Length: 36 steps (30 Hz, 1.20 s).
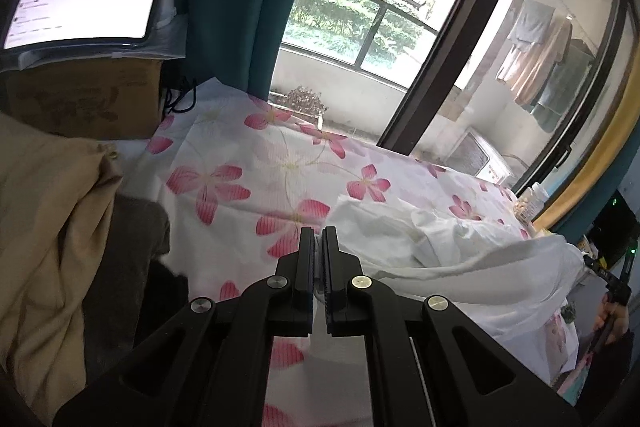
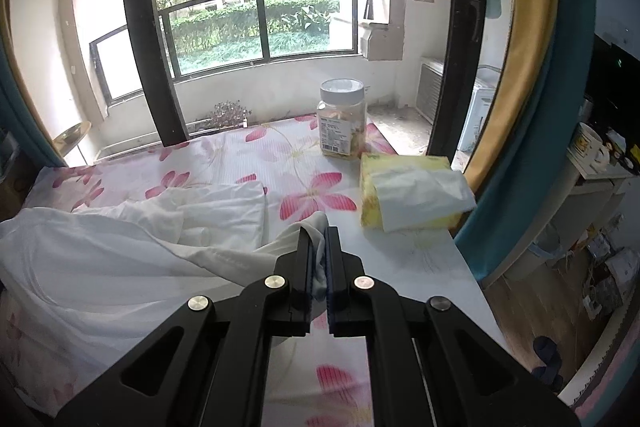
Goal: Fold large clothes
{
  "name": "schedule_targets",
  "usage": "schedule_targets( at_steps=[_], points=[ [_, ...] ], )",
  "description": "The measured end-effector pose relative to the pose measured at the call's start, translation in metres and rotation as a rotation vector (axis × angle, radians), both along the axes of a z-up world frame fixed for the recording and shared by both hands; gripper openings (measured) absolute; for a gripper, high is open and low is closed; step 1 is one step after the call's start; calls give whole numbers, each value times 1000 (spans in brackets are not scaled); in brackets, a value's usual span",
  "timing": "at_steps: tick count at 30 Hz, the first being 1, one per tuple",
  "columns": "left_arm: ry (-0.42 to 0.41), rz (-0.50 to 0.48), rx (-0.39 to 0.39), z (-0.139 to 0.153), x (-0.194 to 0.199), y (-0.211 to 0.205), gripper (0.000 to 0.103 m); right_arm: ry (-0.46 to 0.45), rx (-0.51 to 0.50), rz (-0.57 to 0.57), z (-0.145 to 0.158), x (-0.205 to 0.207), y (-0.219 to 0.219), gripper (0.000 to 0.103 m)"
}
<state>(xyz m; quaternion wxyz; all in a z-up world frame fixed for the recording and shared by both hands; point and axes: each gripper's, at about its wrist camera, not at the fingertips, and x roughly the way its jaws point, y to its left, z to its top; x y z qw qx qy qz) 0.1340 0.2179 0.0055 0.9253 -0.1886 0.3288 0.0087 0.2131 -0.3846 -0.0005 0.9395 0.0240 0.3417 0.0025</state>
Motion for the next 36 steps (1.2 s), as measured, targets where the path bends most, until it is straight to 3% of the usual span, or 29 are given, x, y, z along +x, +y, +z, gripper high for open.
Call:
schedule_targets(
  at_steps=[13, 24, 27, 29, 30, 31, 33, 36],
  points=[
    [59, -8, -18, -20, 91, 12, 4, 65, -24, 28, -16, 87, 12, 5],
    [211, 10, -64, -83, 161, 23, 4, 182, -30, 35, -53, 141, 22, 6],
    [200, 34, -49, -84, 164, 25, 6, 192, -52, 31, -56, 144, 26, 8],
    [170, 47, -46, -76, 160, 27, 24, 183, -69, 28, -53, 143, 28, 13],
    [152, 52, -50, -71, 158, 28, 44, 172, -74, 26, -49, 140, 29, 15],
    [127, 59, -59, -64, 153, 30, 55, 162, -76, 24, -45, 137, 30, 23],
    [90, 61, -66, -50, 144, 29, 56, 135, -79, 23, -36, 133, 32, 46],
    [49, 35, -44, -31, 124, 14, 56, 86, -79, 23, -18, 119, 37, 47]
  ],
)
